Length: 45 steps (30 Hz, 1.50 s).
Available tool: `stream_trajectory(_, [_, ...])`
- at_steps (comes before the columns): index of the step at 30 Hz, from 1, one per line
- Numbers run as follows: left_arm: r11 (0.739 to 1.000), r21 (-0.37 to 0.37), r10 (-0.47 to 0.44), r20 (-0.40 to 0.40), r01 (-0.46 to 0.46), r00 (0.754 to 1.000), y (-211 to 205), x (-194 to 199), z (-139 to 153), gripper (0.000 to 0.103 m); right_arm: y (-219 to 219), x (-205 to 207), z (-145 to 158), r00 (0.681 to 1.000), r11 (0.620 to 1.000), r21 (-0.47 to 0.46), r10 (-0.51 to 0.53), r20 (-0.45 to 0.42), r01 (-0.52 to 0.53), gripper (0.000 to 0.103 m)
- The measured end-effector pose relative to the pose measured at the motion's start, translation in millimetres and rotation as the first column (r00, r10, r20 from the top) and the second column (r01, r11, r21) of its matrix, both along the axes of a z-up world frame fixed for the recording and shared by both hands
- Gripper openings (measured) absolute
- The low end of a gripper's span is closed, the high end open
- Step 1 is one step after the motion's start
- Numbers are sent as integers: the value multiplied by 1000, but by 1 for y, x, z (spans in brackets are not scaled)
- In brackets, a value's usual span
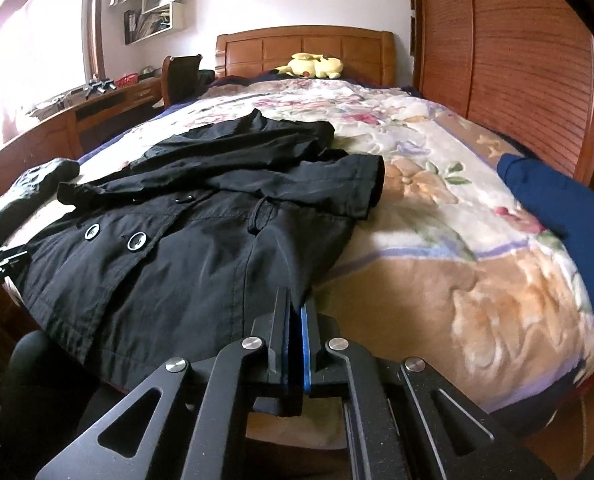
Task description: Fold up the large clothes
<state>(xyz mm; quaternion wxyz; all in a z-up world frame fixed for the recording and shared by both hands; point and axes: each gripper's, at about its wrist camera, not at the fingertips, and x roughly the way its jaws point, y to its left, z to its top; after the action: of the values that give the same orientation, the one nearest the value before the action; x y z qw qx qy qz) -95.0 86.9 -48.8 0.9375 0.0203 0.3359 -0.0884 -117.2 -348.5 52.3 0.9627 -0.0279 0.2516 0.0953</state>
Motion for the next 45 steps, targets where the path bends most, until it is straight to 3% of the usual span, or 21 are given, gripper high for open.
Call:
stream_trajectory(2, [1000,1,-2,1,2,1000,-1,-1,2,17,2,3,-1,1000,1000,2,0,-8,0,15])
stream_trajectory(5, [1000,-8,-11,6,11,1000,-1,-2,6,10,7,13,-6,999,1000,8,12,-38,-12,53])
stream_trajectory(6, [1000,-5,-11,12,11,1000,-2,-2,7,9,8,15,-8,999,1000,10,14,-46,-13,61])
stream_trajectory(8, [1000,0,-11,26,11,1000,-3,-4,11,7,10,20,-11,998,1000,0,17,-62,-17,62])
stream_trajectory(11, [1000,-9,-10,55,11,998,-3,-9,19,6,12,28,-17,995,1000,-13,15,-100,-16,62])
stream_trajectory(13, [1000,-24,-10,87,13,996,-1,-13,29,5,12,30,-18,993,999,-2,41,-109,-41,45])
stream_trajectory(14, [999,-31,-8,103,11,995,0,-15,34,5,14,31,-17,991,997,11,75,-115,-75,22])
stream_trajectory(15, [999,-38,-7,116,12,993,0,-17,39,5,15,29,-14,989,995,14,98,-109,-97,14])
stream_trajectory(17, [999,-42,-6,148,12,989,0,-22,52,5,15,23,-7,990,993,7,117,-75,-116,8])
stream_trajectory(27, [998,-49,-16,297,31,955,5,-55,120,4,-6,-22,68,979,982,85,158,130,-169,5])
stream_trajectory(36, [998,-62,5,414,22,910,20,-80,178,4,-15,-71,125,942,974,48,200,269,-221,5])
stream_trajectory(45, [995,-91,11,466,36,885,35,-98,205,4,-28,-111,148,911,972,21,211,354,-234,5])
